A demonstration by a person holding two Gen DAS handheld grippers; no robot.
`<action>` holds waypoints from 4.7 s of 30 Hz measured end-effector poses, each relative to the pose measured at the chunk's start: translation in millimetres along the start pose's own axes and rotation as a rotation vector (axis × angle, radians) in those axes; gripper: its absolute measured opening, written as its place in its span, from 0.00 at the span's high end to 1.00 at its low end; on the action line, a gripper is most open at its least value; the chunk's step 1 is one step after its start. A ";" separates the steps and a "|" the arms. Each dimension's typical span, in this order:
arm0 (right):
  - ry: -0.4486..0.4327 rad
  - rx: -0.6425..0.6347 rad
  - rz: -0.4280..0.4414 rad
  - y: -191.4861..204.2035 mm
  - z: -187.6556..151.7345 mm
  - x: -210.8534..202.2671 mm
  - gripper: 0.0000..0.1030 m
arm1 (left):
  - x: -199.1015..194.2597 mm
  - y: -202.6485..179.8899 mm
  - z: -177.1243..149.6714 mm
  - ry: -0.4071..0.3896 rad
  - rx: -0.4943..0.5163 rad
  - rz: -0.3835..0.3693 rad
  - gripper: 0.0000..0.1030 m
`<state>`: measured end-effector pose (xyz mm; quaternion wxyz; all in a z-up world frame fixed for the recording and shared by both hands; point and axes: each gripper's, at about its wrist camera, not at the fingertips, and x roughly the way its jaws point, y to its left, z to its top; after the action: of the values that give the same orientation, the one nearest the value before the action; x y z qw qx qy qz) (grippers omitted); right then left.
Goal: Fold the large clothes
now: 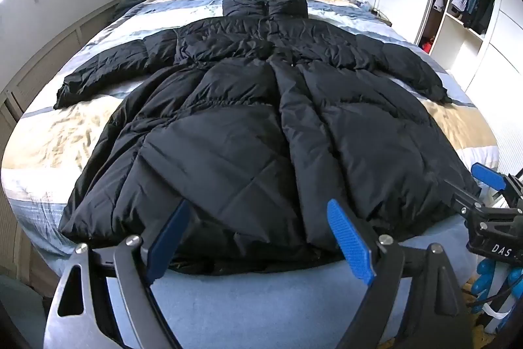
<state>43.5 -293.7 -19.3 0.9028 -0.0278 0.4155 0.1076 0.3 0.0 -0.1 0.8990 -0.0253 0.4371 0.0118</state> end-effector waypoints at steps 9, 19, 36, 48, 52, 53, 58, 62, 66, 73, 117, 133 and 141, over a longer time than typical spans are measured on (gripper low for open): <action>0.015 0.001 0.013 -0.6 3.3 6.6 0.00 | 8.5 -10.8 2.5 0.023 0.038 -0.024 0.16; 0.038 -0.005 0.016 0.0 8.4 14.2 0.00 | 9.6 -5.6 8.0 0.041 0.059 -0.022 0.16; 0.067 -0.044 0.013 1.8 40.4 24.8 0.00 | 20.8 40.2 39.5 -0.034 -0.098 -0.001 0.16; 0.002 -0.056 0.003 -15.9 123.5 30.8 0.00 | 11.0 126.8 133.2 -0.226 -0.201 0.161 0.17; -0.037 0.005 -0.002 -38.9 163.2 42.2 0.00 | 12.6 138.7 165.5 -0.259 -0.181 0.230 0.17; -0.044 0.028 -0.001 -46.1 173.3 47.3 0.00 | 16.1 139.4 170.0 -0.254 -0.182 0.240 0.17; -0.044 0.198 0.004 -93.7 209.6 89.5 0.00 | 37.5 144.7 191.9 -0.210 -0.202 0.234 0.17; 0.012 0.302 -0.031 -132.9 214.8 134.9 0.00 | 64.9 148.2 195.9 -0.155 -0.243 0.216 0.17; 0.071 0.443 -0.037 -181.4 206.6 177.2 0.01 | 92.8 147.8 194.9 -0.092 -0.259 0.226 0.17; 0.113 0.679 -0.055 -257.5 175.5 223.5 0.01 | 128.3 149.7 193.9 -0.026 -0.280 0.224 0.17; -0.419 0.819 0.324 -367.3 215.8 149.3 0.91 | 114.3 141.8 186.8 -0.015 -0.264 0.217 0.17; -0.244 0.211 0.449 -219.4 269.4 131.8 0.91 | 77.6 158.7 183.5 -0.065 -0.303 0.242 0.17; -0.098 -0.059 0.392 -132.7 249.8 161.2 0.91 | 68.0 160.2 177.9 -0.071 -0.309 0.236 0.17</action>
<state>360.1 -360.7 16.9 0.8825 0.0325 0.3653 0.2945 175.0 169.7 50.4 0.8917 -0.1110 0.3978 0.1851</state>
